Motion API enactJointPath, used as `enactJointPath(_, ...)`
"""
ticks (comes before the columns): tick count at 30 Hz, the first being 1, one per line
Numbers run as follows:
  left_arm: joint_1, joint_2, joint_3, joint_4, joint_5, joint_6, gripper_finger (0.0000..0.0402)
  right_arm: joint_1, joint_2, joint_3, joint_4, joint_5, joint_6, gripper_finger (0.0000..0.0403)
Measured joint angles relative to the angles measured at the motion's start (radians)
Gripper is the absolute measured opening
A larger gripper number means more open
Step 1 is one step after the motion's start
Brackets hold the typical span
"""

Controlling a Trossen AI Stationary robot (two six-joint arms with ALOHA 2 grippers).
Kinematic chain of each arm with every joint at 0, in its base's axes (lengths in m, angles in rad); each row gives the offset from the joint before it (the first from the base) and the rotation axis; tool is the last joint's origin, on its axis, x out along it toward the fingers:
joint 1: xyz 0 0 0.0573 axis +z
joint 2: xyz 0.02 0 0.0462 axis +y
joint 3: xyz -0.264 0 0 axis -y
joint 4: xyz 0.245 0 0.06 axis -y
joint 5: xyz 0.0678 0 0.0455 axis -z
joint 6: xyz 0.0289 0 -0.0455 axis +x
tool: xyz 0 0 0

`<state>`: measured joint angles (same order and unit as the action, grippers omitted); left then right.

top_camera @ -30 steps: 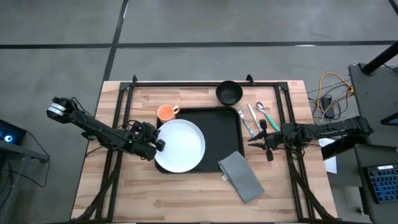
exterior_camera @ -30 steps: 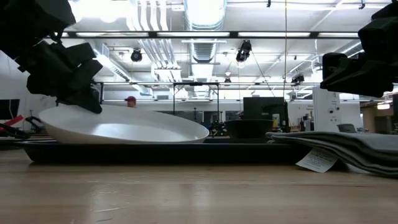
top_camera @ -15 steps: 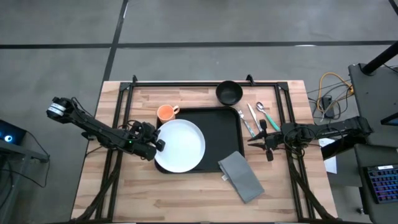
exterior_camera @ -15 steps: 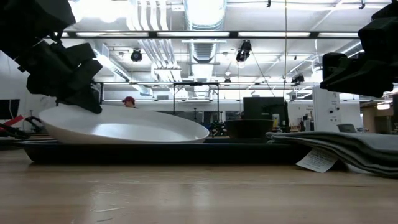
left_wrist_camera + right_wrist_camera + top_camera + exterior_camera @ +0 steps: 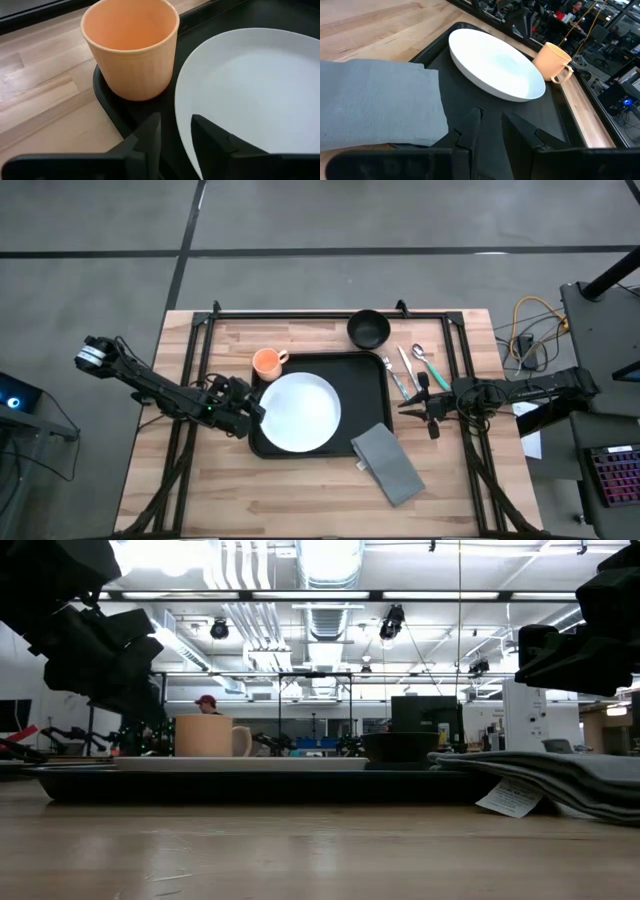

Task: Set up tray
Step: Put the white plate at the bottom of the yellow mug on the black serving tray

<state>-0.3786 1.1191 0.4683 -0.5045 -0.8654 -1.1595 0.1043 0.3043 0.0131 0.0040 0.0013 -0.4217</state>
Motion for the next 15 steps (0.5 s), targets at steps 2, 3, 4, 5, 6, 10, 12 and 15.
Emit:
enactJointPath(2, 0.0, 0.0, 0.0, 0.001, 0.0, 0.0, 0.0103, 0.0, 0.0, 0.0, 0.0, 0.0, 0.001, 0.0068)
enactJointPath(3, 0.0, 0.0, 0.0, 0.003, 0.0, 0.0, 0.0106, 0.0, 0.0, 0.0, 0.0, 0.0, 0.001, 0.0068)
enactJointPath(4, 0.0, 0.0, 0.0, 0.006, 0.0, 0.0, 0.0107, 0.0, 0.0, 0.0, 0.0, 0.0, 0.0, 0.0068)
enactJointPath(5, 0.0, 0.0, 0.001, 0.006, 0.0, 0.0, 0.0108, 0.0, 0.0, 0.0, 0.0, 0.0, 0.0, 0.0068)
enactJointPath(6, 0.0, 0.0, 0.001, 0.006, 0.0, 0.0, 0.0109, 0.0, 0.0, 0.0, 0.0, 0.0, 0.001, 0.0068)
enactJointPath(10, 0.0, 0.0, 0.002, 0.026, 0.018, 0.014, 0.0109, 0.0, 0.0, 0.0, 0.0, 0.0, 0.001, 0.0068)
enactJointPath(12, 0.0, 0.0, 0.002, 0.058, 0.062, 0.071, 0.0109, 0.0, 0.0, 0.0, 0.0, 0.0, 0.0, 0.0068)
enactJointPath(15, 0.0, 0.0, 0.002, 0.139, 0.148, 0.188, 0.0109, 0.0, 0.0, 0.0, 0.0, 0.0, 0.002, 0.0068)
